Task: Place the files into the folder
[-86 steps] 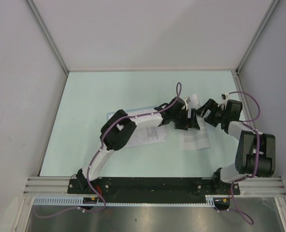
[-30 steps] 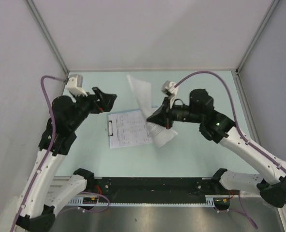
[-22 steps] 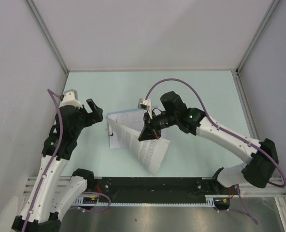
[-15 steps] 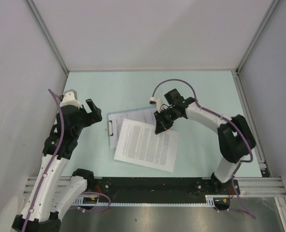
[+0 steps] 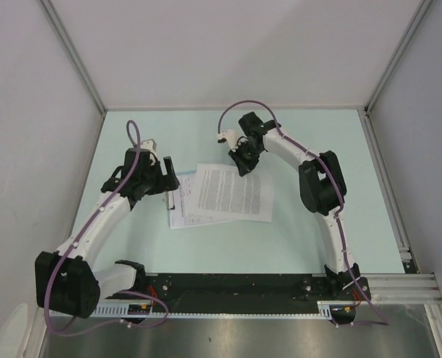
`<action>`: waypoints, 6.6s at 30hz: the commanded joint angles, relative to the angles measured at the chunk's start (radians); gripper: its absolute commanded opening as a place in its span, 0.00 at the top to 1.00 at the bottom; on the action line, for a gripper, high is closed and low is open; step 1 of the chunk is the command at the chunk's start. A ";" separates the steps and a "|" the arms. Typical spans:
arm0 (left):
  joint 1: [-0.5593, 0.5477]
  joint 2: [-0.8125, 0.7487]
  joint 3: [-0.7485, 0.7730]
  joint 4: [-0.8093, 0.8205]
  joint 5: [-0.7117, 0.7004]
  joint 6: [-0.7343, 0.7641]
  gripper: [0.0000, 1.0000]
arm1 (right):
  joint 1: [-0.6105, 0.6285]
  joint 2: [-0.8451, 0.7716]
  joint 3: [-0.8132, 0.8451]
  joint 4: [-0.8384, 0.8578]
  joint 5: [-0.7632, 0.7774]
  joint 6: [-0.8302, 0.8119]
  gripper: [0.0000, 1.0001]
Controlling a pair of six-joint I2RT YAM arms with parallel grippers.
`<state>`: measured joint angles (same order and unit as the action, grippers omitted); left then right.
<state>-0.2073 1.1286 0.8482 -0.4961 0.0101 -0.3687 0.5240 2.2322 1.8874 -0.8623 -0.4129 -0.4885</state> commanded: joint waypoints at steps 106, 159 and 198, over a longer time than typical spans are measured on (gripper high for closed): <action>0.011 0.484 0.126 0.025 -0.033 0.011 0.10 | -0.121 -0.295 -0.715 0.678 0.117 0.795 0.40; -0.015 0.543 0.126 0.011 -0.107 -0.001 0.49 | 0.002 -0.579 -1.036 0.802 0.322 1.085 0.41; -0.021 0.651 0.144 -0.015 -0.124 0.004 0.59 | 0.258 -0.230 -0.576 1.017 0.076 1.137 0.34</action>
<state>-0.2253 1.7073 1.0004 -0.5045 -0.0937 -0.3599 0.7700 1.9858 1.2667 0.0769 -0.3058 0.6113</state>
